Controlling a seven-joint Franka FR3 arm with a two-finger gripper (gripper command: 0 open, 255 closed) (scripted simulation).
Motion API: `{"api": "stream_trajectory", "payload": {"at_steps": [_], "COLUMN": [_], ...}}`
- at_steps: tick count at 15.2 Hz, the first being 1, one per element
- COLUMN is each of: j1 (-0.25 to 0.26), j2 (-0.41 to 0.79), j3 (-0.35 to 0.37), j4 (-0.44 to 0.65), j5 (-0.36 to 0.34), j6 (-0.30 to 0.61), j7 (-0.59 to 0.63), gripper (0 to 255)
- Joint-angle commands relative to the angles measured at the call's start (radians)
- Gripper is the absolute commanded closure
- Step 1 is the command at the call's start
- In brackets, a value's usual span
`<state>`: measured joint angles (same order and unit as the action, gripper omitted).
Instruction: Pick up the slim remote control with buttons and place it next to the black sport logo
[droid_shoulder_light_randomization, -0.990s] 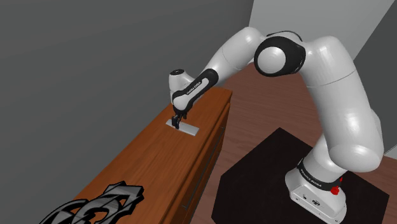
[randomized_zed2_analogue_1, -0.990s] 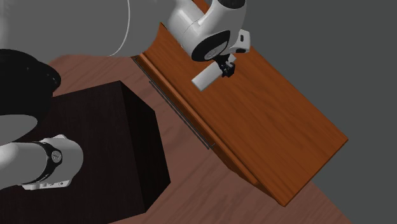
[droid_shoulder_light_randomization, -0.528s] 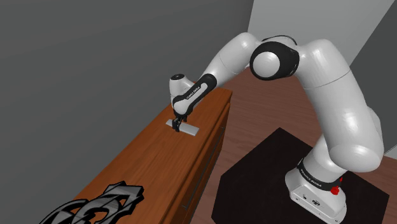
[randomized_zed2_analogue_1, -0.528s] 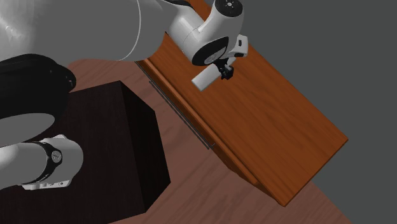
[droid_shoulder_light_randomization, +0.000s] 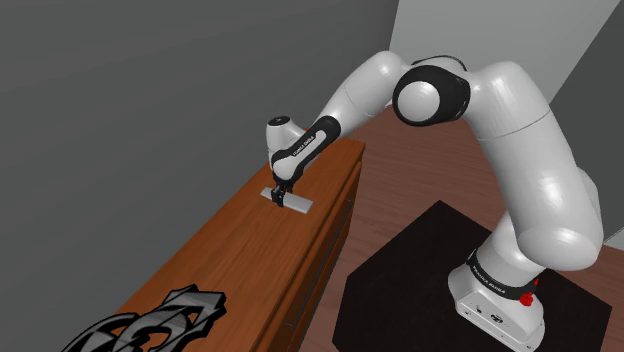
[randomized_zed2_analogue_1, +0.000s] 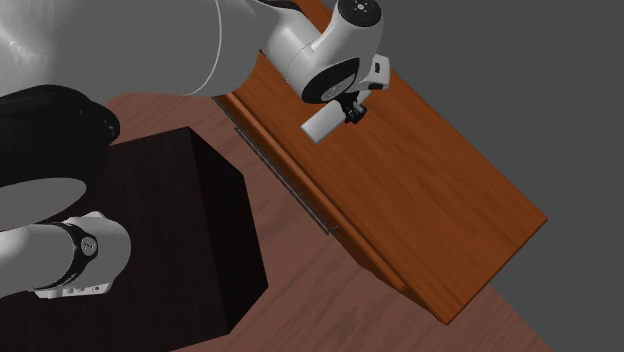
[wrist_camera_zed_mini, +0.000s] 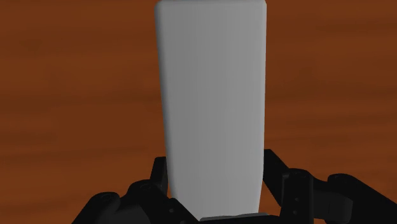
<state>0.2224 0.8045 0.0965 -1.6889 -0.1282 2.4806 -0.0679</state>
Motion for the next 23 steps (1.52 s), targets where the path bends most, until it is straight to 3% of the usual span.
{"api": "stream_trajectory", "payload": {"at_steps": [1,6,23], "j1": [0.000,0.000,-0.014], "j2": [0.000,0.000,-0.173], "j3": [0.000,0.000,0.019], "j4": [0.000,0.000,-0.037], "j5": [0.000,0.000,0.020], "j6": [0.000,0.000,-0.136], "j7": [0.000,0.000,-0.013], "gripper": [255,255,255]}}
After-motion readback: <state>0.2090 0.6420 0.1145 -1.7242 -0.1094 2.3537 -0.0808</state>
